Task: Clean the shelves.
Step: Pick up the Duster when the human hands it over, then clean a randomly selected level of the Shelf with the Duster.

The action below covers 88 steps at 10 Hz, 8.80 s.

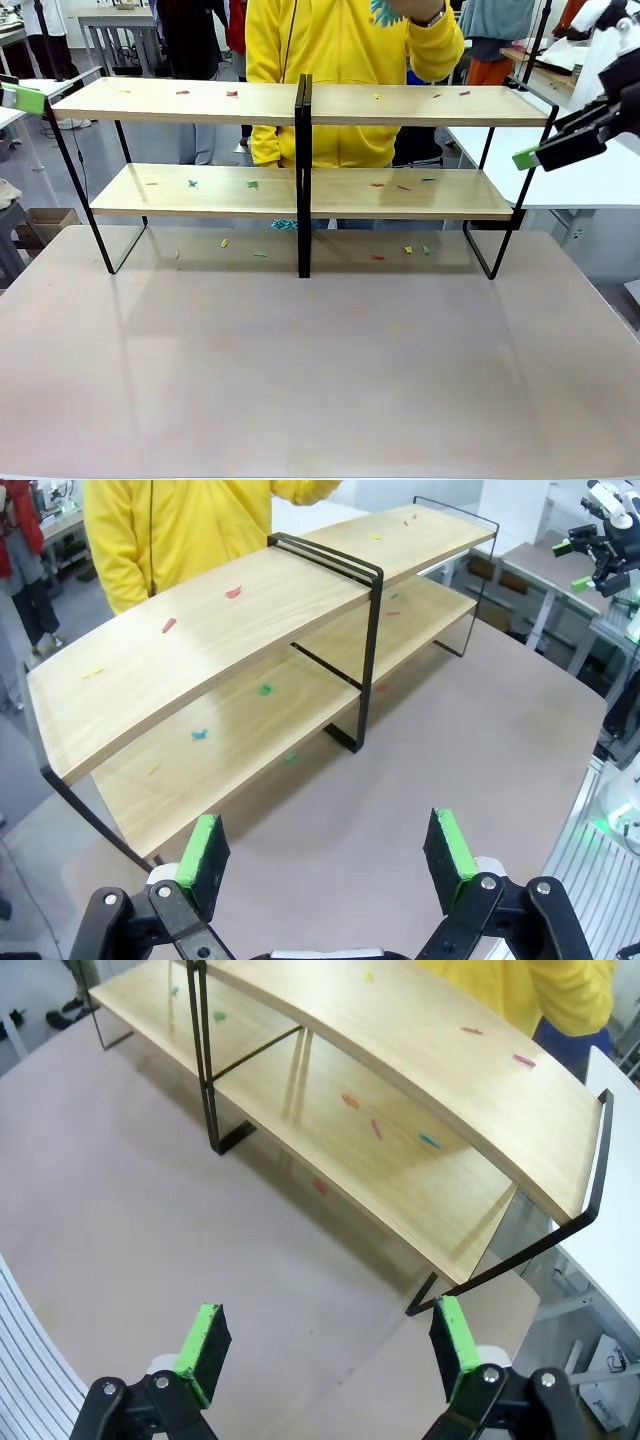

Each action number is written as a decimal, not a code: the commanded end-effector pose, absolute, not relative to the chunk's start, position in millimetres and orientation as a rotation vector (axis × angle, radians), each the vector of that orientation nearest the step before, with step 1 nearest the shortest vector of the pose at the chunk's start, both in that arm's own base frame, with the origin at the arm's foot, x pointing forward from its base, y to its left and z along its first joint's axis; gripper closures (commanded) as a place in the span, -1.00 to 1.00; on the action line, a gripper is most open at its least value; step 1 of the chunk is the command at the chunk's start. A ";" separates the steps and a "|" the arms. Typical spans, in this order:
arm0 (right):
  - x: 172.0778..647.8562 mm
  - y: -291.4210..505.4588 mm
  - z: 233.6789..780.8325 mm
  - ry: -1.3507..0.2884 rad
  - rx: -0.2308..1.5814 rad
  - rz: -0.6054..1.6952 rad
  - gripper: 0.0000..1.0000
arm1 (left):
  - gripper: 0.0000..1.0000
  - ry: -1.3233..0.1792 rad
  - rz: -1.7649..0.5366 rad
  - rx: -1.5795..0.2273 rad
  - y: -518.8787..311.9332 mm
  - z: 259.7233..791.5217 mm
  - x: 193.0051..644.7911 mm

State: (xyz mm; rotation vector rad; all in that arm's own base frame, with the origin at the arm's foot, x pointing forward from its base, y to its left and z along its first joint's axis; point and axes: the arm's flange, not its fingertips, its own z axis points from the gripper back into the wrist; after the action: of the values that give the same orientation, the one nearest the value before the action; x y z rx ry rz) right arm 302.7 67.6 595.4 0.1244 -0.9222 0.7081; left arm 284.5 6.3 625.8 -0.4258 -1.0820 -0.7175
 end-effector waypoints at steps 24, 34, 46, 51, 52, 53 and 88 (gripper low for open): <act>309.8 14.4 708.1 -0.783 1.140 -0.048 -1.00 | -1.00 -1.088 -0.719 -0.426 4.7 626.3 285.4; 441.2 66.0 689.2 -0.572 0.887 0.037 -1.00 | -1.00 -1.088 -0.719 -0.426 4.7 626.3 285.4; 487.1 89.1 664.9 -0.565 0.975 -0.036 1.00 | -1.00 -1.088 -0.719 -0.426 4.7 626.3 285.4; 497.1 91.0 655.0 -0.584 0.952 -0.066 1.00 | -1.00 -1.088 -0.719 -0.426 4.7 626.3 285.4; 497.1 89.7 653.2 -0.581 0.949 -0.065 1.00 | -1.00 -1.088 -0.719 -0.426 4.7 626.3 285.4; 497.0 88.7 651.6 -0.575 0.946 -0.062 1.00 | -1.00 -1.088 -0.719 -0.426 4.7 626.3 285.4; 291.7 62.6 715.0 -0.439 0.439 0.506 0.74 | -1.00 -1.088 -0.719 -0.426 4.7 626.3 285.4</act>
State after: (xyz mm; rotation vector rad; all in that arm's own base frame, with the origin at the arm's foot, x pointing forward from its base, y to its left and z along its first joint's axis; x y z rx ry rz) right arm 263.3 51.9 702.0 0.5510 -0.5139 0.6037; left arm 284.6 5.8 626.4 -0.4273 -1.0826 -0.7192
